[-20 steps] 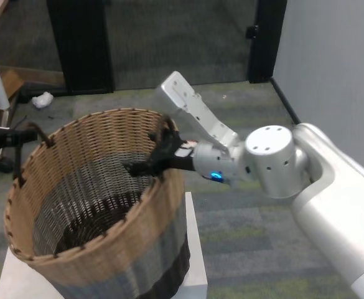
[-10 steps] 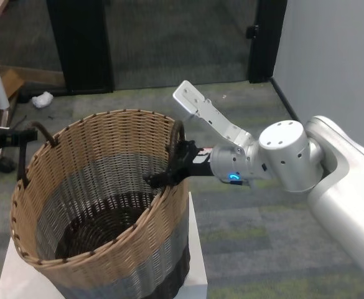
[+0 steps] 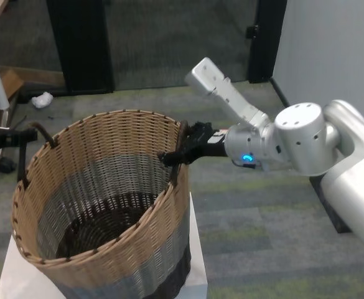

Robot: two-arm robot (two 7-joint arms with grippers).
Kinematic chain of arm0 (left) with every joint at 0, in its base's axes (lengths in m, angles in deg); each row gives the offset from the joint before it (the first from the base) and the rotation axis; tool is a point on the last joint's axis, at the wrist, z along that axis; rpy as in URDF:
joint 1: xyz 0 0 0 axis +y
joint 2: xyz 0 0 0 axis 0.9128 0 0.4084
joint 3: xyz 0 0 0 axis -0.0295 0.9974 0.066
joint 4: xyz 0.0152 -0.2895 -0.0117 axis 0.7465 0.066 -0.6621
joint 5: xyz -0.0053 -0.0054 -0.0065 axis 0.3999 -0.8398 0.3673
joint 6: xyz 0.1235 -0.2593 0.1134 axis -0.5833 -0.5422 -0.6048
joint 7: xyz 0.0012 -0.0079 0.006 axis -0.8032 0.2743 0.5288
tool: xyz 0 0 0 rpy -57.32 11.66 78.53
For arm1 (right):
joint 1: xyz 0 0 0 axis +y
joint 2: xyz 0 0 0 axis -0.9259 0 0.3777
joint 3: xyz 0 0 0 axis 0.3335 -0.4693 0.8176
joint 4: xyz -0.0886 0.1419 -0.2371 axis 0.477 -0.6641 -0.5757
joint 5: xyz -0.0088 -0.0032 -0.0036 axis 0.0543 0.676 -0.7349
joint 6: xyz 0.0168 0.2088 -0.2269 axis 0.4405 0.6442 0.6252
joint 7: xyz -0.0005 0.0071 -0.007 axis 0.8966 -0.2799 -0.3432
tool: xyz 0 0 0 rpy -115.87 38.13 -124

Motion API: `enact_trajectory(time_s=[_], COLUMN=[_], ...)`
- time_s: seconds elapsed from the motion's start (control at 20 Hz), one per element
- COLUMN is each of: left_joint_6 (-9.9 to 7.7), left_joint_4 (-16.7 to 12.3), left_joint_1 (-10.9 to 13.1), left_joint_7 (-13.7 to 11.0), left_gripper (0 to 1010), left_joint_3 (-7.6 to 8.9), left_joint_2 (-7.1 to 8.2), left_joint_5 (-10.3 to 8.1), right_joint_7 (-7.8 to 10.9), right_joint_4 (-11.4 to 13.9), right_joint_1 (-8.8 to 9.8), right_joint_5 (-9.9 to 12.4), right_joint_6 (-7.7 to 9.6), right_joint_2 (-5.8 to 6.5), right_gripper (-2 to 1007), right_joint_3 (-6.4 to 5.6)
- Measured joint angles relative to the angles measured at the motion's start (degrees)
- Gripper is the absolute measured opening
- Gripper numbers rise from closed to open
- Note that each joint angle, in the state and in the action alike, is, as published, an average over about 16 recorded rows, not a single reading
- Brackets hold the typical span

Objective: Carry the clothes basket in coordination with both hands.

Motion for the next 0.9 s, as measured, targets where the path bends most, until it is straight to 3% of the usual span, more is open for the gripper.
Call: enact_trajectory(time_s=[0.25,0.6,0.9], left_joint_6=[0.00,0.00,0.00], left_joint_4=[0.00,0.00,0.00], left_joint_1=[0.00,0.00,0.00], left_joint_7=[0.00,0.00,0.00], left_gripper=[1002,1002,1002], left_joint_3=[0.00,0.00,0.00], left_joint_2=[0.00,0.00,0.00], left_joint_5=[0.00,0.00,0.00], right_joint_7=[0.90,2.81,2.61], right_joint_4=[1.29,3.41,4.39], right_joint_1=[-0.18,-0.03,-0.24], right_joint_5=[1.43,2.96,4.15], right_joint_6=[1.64,3.34,3.79], right_joint_2=[1.25,3.60,4.73], right_gripper=[1005,1005,1005], right_joint_3=[-0.51,0.03,-0.32])
